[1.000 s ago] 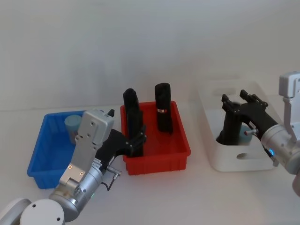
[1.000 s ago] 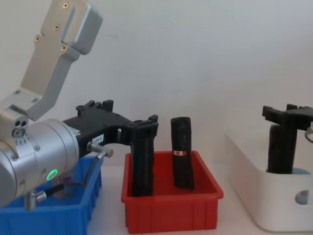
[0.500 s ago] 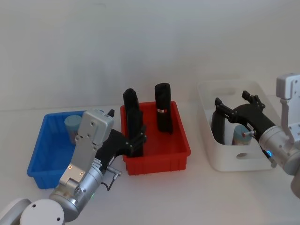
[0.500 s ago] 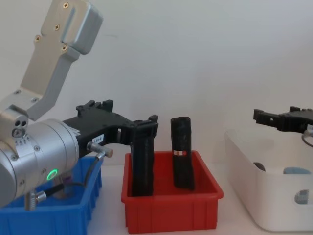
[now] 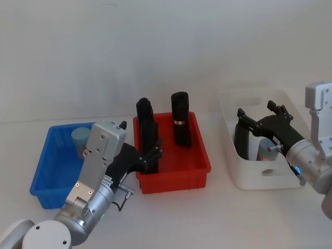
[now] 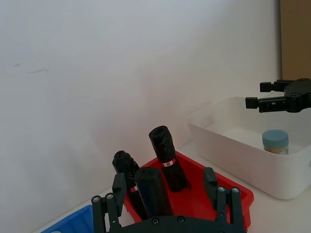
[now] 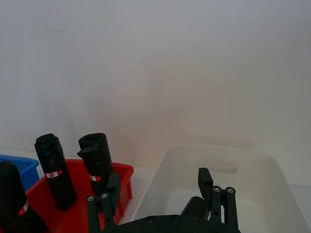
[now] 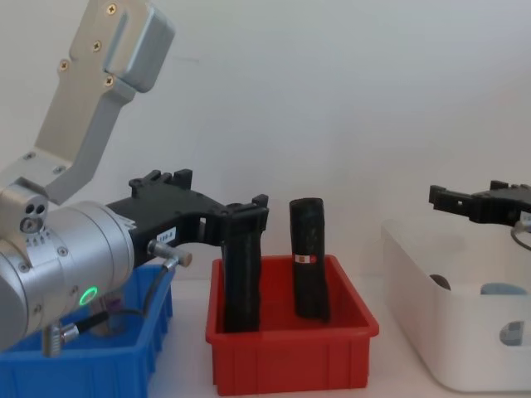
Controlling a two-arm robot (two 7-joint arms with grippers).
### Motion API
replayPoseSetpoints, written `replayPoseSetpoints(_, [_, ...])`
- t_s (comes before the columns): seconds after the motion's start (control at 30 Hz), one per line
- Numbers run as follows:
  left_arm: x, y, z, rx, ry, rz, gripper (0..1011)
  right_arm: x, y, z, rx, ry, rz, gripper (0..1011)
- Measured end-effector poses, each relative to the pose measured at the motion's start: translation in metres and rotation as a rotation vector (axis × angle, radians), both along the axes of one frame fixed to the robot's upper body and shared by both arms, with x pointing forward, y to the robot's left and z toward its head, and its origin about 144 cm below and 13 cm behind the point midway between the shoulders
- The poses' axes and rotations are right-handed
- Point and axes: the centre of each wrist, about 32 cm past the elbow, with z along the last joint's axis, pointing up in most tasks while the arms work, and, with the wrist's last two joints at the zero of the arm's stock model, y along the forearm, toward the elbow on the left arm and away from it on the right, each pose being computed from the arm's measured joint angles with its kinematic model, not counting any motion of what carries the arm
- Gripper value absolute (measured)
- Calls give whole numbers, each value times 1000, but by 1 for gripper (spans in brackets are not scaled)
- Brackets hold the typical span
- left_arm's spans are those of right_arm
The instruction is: Pick the cotton swabs from the blue box and place them into the white box.
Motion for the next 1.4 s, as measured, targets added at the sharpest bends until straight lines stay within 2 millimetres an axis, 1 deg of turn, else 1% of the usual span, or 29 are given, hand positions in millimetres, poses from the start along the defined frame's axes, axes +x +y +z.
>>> replayPoseSetpoints(1.4, [0,0,0,0,0,0,1004,0,0,0,0,0,1,1002])
